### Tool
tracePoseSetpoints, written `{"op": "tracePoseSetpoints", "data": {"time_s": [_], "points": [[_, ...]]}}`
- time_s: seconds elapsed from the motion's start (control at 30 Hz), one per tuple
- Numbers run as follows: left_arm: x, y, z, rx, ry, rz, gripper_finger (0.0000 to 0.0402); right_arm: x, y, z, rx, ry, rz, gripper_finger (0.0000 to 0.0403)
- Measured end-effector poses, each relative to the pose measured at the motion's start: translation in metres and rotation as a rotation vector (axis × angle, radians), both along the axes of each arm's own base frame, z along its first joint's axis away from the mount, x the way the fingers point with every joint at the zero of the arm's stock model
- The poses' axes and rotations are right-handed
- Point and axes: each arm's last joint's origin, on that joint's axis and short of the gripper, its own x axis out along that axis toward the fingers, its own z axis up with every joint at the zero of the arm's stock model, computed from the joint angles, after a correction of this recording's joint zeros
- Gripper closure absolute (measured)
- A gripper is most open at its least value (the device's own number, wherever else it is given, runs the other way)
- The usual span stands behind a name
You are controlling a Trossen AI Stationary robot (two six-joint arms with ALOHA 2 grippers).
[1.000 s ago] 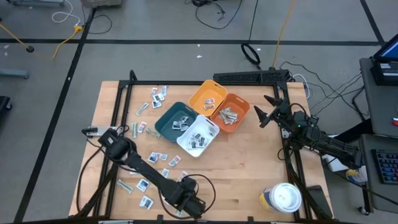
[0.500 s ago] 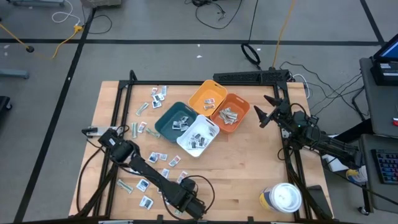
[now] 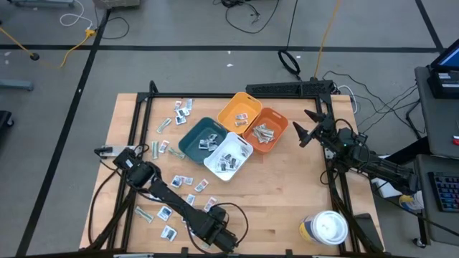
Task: Pick & Place First Aid Supplies
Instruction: Put the green bandage pack into the orange bin
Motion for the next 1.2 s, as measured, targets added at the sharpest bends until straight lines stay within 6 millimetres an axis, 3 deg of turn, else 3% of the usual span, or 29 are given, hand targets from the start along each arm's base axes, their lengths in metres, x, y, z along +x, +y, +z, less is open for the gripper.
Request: {"op": "tracePoseSetpoints", "data": {"time_s": [0.33,0.47,0.7,0.97,1.2], "points": [[0.002,0.006,0.005,0.005,-0.004,-0.070,0.0399,0.000,0.000,0.000,0.000,-0.001,0.000,0.0026],[0.001,0.015,0.022,-0.022,-0.010,-0.179,0.0400,0.000,0.000,0.000,0.000,-0.001,0.000,0.0026],[-0.004,0.033,0.053,-0.025,-0.038,-0.528,0.0401,0.000,0.000,0.000,0.000,0.000,0.000,0.0026],[-0.015,0.073,0.096,0.022,-0.036,-0.907,0.0401,0.000,0.000,0.000,0.000,-0.001,0.000,0.0026],[-0.023,0.109,0.131,0.048,-0.069,-1.072,0.0401,0.000,0.000,0.000,0.000,-0.001,0.000,0.0026]]}}
